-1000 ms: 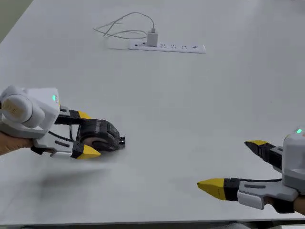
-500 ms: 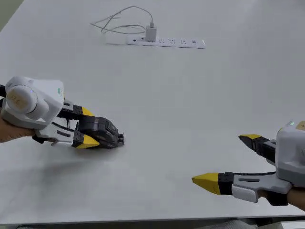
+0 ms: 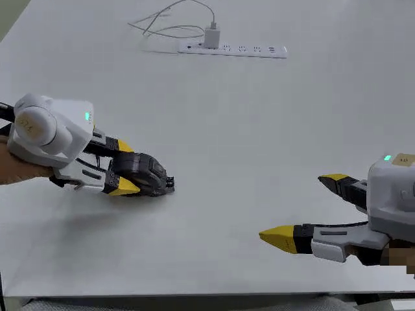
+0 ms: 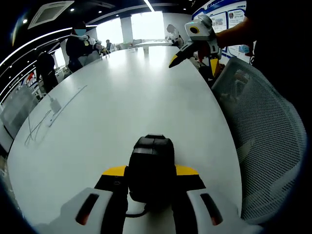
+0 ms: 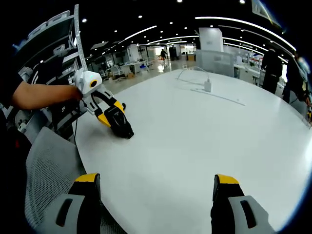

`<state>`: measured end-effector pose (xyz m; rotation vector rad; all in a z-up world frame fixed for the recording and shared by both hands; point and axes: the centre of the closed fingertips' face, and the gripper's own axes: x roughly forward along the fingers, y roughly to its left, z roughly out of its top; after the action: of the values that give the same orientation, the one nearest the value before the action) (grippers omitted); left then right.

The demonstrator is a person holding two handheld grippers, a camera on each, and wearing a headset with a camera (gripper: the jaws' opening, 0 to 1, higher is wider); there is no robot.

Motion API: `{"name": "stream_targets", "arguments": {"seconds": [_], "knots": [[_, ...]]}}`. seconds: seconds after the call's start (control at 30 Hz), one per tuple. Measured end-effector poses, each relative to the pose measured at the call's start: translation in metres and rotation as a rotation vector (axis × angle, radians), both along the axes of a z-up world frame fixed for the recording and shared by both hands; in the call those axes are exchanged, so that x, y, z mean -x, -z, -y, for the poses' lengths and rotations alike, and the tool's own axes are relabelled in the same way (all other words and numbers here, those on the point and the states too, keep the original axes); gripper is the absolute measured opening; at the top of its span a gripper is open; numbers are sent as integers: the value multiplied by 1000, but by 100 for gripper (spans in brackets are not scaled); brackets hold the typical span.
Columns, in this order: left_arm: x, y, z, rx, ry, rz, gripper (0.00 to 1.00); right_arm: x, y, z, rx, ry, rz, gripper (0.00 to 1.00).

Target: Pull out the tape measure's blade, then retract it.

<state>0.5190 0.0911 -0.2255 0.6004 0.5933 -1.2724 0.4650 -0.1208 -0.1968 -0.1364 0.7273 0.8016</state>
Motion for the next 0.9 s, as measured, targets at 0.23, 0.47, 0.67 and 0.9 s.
{"name": "stream_targets", "arguments": {"seconds": [0.23, 0.47, 0.67, 0.9], "knots": [[0, 0, 0, -2, 11, -5, 28, -9, 6, -15, -3, -58, -3, 89], [0, 1, 0, -6, 10, -7, 28, -19, 12, -40, -7, -171, 7, 72], [0, 1, 1, -7, 7, -7, 28, -27, 14, -65, -24, -276, 23, 57], [0, 1, 1, -8, 4, -11, 28, -33, 24, -92, 4, -385, 42, 48]]}}
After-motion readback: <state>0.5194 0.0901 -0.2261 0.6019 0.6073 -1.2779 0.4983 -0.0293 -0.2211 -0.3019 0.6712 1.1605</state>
